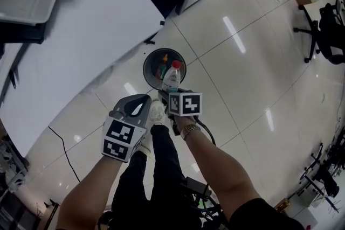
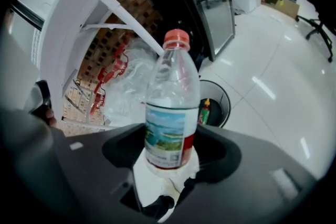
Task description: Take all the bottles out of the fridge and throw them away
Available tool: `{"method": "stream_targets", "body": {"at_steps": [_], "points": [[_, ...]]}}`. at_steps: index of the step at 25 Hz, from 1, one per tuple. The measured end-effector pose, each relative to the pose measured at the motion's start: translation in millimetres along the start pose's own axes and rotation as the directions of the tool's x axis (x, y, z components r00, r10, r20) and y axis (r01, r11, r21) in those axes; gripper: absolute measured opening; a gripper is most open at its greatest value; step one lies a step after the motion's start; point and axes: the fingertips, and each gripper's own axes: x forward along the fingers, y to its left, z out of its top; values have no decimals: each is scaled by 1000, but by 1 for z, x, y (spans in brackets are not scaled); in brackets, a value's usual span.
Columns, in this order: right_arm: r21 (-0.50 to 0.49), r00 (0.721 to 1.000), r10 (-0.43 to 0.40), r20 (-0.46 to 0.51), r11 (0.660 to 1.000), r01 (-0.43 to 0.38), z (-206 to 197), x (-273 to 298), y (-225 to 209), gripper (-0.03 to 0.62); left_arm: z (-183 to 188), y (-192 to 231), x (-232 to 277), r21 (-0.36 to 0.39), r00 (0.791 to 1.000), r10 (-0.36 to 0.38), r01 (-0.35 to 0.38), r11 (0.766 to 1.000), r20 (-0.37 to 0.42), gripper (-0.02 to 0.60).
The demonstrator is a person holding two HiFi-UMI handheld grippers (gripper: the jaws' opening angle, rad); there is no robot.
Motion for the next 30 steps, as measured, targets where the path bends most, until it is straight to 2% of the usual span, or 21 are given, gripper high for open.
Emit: {"method": "stream_targets", "body": {"at_steps": [5,10,13,23,30], "points": [[15,1000,-12,-10,1000,12,3,18,-10,285,-3,3,6,-13,1000,1,-1,1000,-5,5],[30,990,-67,127,998,63,35,19,-27,291,-6,9,9,-20,1000,3,-3,1000,-12,4],[19,990,-42,136,999,40,39,18,-24,291,-7,11,8,-27,1000,10,-10,1000,-17,3],[-2,993,-1,120,1000,1,14,-4,-8,284,4,7,-1,-23,1000,12,-12,1000,-2,5],[-109,989,46,144,994,-31,18,-32,25,284,19,2,-23,-9,999,36,-36,999,30,3]]}}
